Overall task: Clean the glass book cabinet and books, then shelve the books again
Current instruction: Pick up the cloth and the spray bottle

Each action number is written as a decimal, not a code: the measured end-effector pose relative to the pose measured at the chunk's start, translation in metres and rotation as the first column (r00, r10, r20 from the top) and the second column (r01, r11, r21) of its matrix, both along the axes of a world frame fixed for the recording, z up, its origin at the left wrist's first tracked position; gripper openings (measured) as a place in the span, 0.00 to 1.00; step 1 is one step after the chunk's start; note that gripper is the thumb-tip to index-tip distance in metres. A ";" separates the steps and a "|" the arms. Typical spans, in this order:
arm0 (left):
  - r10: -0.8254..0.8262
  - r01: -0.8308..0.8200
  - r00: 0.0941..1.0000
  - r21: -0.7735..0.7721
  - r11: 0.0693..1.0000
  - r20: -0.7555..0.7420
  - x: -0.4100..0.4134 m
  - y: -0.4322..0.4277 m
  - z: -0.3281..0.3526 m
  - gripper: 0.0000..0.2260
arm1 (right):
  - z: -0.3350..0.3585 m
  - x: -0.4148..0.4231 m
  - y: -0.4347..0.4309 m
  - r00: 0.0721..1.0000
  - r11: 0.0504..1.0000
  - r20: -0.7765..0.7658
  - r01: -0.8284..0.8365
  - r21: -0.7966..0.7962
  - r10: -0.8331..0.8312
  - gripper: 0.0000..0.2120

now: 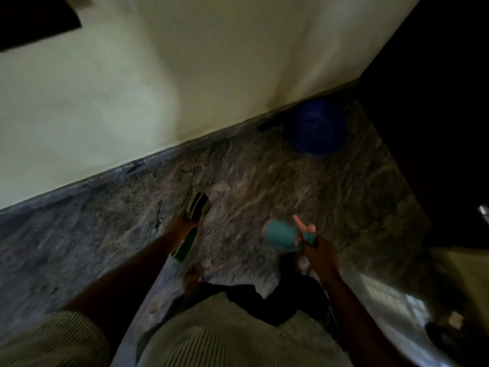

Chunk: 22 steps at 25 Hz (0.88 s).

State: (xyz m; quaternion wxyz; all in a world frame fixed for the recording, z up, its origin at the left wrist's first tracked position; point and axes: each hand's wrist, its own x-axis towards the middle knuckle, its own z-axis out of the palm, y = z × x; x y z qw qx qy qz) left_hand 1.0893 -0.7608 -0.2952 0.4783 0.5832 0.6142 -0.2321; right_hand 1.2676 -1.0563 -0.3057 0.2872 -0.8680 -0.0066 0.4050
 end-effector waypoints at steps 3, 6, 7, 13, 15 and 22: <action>0.112 -0.116 0.993 0.087 0.989 0.046 0.072 -0.050 0.020 0.17 | 0.015 0.097 -0.039 0.997 0.997 0.039 -0.065 0.032 0.064 0.35; 0.323 -0.334 0.930 0.039 0.942 0.175 0.152 -0.102 0.041 0.18 | 0.058 0.198 -0.048 0.995 0.994 0.080 -0.068 0.081 0.062 0.20; 0.356 -0.364 0.914 0.010 0.931 0.196 0.173 -0.114 0.039 0.18 | 0.062 0.228 -0.050 0.996 0.995 0.069 -0.062 0.076 0.056 0.18; 0.525 -0.524 0.828 -0.061 0.850 0.197 0.303 -0.150 -0.006 0.12 | 0.033 0.409 -0.008 0.979 0.976 -0.007 -0.200 0.089 0.201 0.18; 0.574 -0.569 0.801 -0.083 0.818 0.171 0.348 -0.154 -0.022 0.17 | 0.014 0.459 0.021 0.961 0.959 -0.023 -0.273 0.079 0.275 0.20; 0.756 -0.758 0.634 -0.062 0.649 0.162 0.482 -0.169 -0.096 0.16 | -0.134 0.568 0.128 0.963 0.975 -0.197 -0.205 -0.087 0.185 0.22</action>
